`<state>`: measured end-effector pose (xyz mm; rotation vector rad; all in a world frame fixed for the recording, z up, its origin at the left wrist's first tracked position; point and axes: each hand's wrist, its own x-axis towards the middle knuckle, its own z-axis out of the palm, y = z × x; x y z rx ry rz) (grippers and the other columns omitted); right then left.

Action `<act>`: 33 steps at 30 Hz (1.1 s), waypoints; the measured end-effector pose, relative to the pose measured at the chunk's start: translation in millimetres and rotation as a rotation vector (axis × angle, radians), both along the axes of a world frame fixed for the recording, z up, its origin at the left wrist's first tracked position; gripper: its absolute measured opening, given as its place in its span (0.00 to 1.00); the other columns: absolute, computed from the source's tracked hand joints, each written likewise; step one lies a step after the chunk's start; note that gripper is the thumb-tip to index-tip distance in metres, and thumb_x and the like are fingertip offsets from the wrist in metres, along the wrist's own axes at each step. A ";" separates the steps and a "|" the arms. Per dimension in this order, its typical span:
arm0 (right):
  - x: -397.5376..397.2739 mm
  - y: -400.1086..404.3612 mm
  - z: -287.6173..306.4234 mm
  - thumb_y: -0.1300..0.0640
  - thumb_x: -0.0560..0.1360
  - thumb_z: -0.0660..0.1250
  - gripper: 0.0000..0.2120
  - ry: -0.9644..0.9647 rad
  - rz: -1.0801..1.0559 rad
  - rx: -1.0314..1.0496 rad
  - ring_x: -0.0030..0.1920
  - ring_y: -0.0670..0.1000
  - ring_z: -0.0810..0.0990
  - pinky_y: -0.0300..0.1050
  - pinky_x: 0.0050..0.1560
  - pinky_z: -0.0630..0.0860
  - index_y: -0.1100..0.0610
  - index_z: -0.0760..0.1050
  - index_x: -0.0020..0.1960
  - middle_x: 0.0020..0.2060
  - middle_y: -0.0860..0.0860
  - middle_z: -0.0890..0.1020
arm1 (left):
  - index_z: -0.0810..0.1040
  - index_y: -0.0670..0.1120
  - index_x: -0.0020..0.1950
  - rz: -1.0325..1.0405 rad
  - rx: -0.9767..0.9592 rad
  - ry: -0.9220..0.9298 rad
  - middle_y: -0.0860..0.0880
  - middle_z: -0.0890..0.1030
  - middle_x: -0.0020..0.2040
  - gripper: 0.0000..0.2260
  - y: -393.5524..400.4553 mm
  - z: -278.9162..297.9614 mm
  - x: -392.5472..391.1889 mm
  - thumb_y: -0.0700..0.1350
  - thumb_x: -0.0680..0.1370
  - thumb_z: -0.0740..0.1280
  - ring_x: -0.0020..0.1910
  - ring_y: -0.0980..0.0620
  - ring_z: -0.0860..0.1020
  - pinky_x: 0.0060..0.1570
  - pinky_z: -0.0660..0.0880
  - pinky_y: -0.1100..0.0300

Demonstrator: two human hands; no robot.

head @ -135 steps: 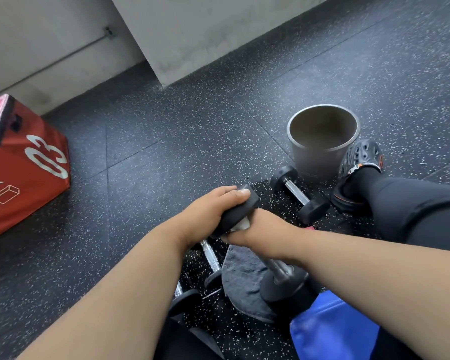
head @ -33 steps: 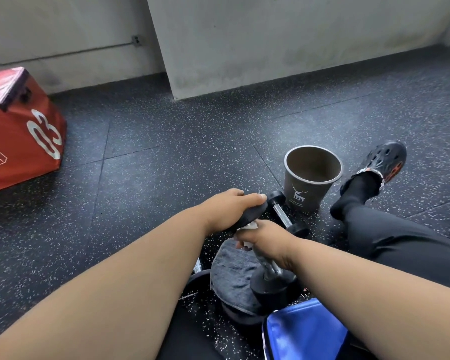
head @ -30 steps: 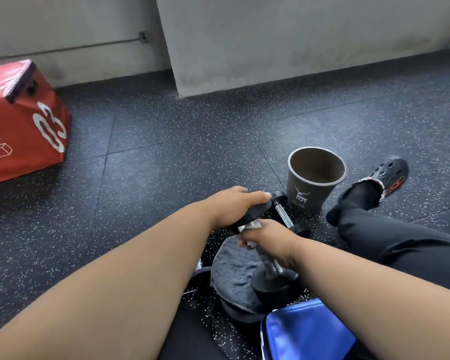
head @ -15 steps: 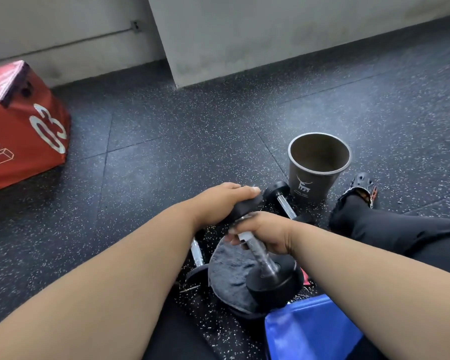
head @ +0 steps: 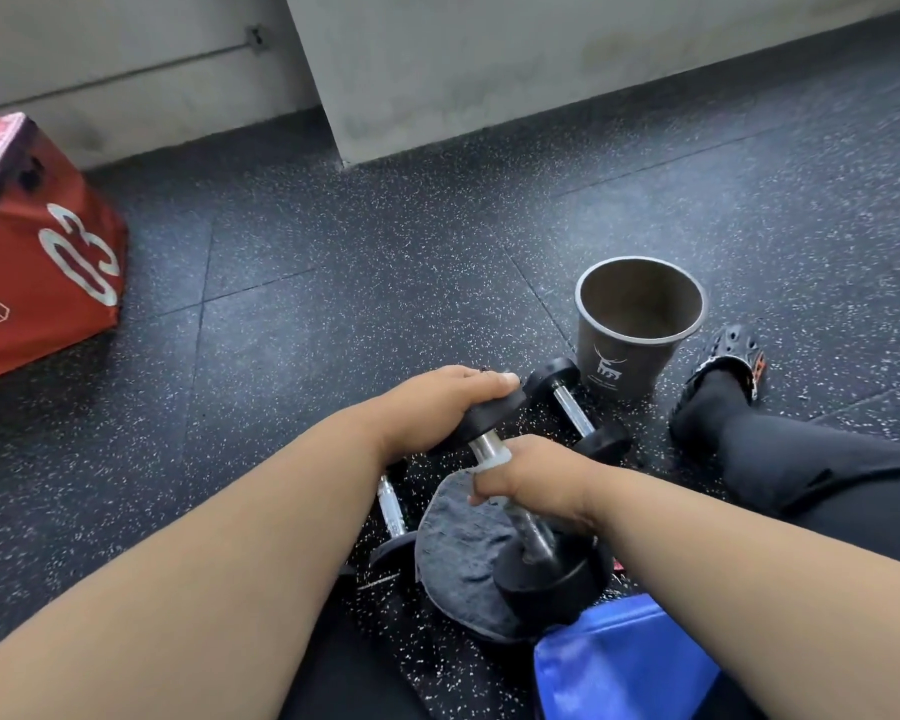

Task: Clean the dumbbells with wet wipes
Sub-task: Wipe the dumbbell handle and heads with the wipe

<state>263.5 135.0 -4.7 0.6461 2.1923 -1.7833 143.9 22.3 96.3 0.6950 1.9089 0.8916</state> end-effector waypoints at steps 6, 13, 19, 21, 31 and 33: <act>1.3 14.8 -2.7 0.55 0.68 0.76 0.09 -0.063 0.169 -0.372 0.57 0.55 0.82 0.55 0.68 0.74 0.57 0.88 0.46 0.57 0.60 0.87 | 0.82 0.55 0.66 -0.025 -0.046 0.149 0.54 0.86 0.62 0.32 7.4 -2.6 -3.0 0.72 0.69 0.70 0.61 0.54 0.83 0.70 0.75 0.51; 0.5 16.4 -15.0 0.57 0.69 0.74 0.10 -0.070 0.162 -0.724 0.55 0.54 0.86 0.50 0.61 0.76 0.61 0.86 0.48 0.56 0.58 0.87 | 0.77 0.59 0.75 -0.069 -0.088 0.185 0.59 0.81 0.66 0.39 9.8 -4.5 -5.0 0.75 0.67 0.69 0.64 0.58 0.79 0.72 0.72 0.51; 0.2 12.3 -15.1 0.58 0.72 0.70 0.07 -0.058 0.108 -0.667 0.52 0.53 0.85 0.51 0.60 0.76 0.59 0.87 0.43 0.48 0.57 0.88 | 0.78 0.60 0.72 -0.052 -0.089 0.167 0.59 0.83 0.63 0.40 11.8 -6.5 -6.8 0.77 0.64 0.69 0.63 0.57 0.81 0.71 0.73 0.50; 0.7 7.9 -9.4 0.59 0.72 0.72 0.05 -0.041 0.058 -0.544 0.50 0.54 0.85 0.51 0.59 0.75 0.59 0.86 0.42 0.45 0.58 0.88 | 0.80 0.59 0.70 -0.034 -0.077 0.148 0.58 0.85 0.62 0.40 12.0 -6.7 -8.4 0.77 0.63 0.70 0.61 0.56 0.82 0.70 0.74 0.50; 8.1 -17.7 4.1 0.47 0.71 0.71 0.13 -0.040 -0.130 0.367 0.32 0.53 0.73 0.47 0.34 0.68 0.54 0.72 0.35 0.30 0.48 0.76 | 0.90 0.56 0.52 -0.004 -0.086 -0.001 0.46 0.89 0.55 0.22 8.7 -6.5 -9.9 0.71 0.74 0.69 0.52 0.47 0.84 0.75 0.70 0.42; 10.4 -16.8 1.6 0.49 0.70 0.71 0.14 -0.023 -0.143 0.289 0.31 0.52 0.71 0.46 0.34 0.67 0.53 0.70 0.33 0.29 0.48 0.74 | 0.90 0.58 0.50 -0.008 -0.092 0.027 0.49 0.89 0.54 0.19 8.5 -5.1 -8.9 0.70 0.76 0.68 0.52 0.46 0.85 0.75 0.70 0.41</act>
